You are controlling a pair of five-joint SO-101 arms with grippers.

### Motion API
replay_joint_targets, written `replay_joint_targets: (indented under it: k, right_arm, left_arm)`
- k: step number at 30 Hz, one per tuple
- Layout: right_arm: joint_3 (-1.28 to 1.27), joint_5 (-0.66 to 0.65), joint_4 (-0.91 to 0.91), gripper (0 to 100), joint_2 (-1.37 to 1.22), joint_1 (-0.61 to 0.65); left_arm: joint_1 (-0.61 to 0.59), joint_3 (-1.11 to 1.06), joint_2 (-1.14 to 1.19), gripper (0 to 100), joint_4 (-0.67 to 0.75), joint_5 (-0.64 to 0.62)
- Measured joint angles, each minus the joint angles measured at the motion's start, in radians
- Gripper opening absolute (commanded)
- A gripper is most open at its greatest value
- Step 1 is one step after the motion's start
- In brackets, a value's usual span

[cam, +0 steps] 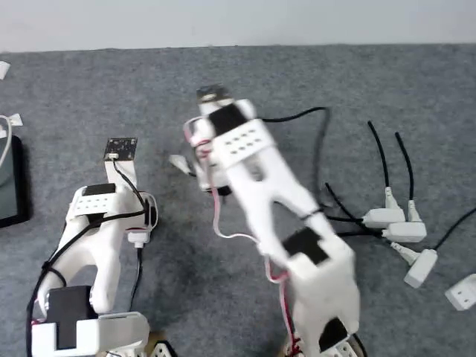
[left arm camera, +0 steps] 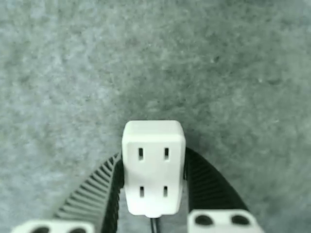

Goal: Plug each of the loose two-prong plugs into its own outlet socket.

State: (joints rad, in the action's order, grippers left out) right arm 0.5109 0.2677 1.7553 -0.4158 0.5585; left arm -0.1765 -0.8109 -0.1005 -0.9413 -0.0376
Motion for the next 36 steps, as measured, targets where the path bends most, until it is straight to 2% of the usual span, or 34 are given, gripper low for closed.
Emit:
replay_joint_targets:
  k: [6,13,16,22,29,31,36]
  right_arm:
    - [-0.288,-0.163,0.000,0.8,0.365,-0.140]
    - [-0.522,-0.374,0.000,0.8,0.733,-0.269]
    - [-0.612,-0.402,0.002,0.8,0.844,-0.298]
    - [-0.663,-0.414,0.002,0.8,0.936,-0.351]
    - [-0.663,-0.414,-0.005,0.8,0.939,-0.350]
    - [-0.663,-0.414,-0.005,0.8,0.939,-0.350]
    - [-0.655,-0.414,-0.005,0.8,0.933,-0.351]
  left_arm:
    - [0.074,0.000,0.000,1,0.000,-0.132]
    - [0.273,0.000,0.000,1,0.008,-0.296]
    - [0.364,0.000,0.000,1,0.032,-0.356]
    - [0.476,0.000,0.000,1,0.044,-0.374]
    - [0.506,0.000,0.000,2,0.049,-0.368]
    - [0.499,0.000,0.000,7,0.054,-0.333]
    - [0.476,0.000,0.000,29,0.054,-0.316]
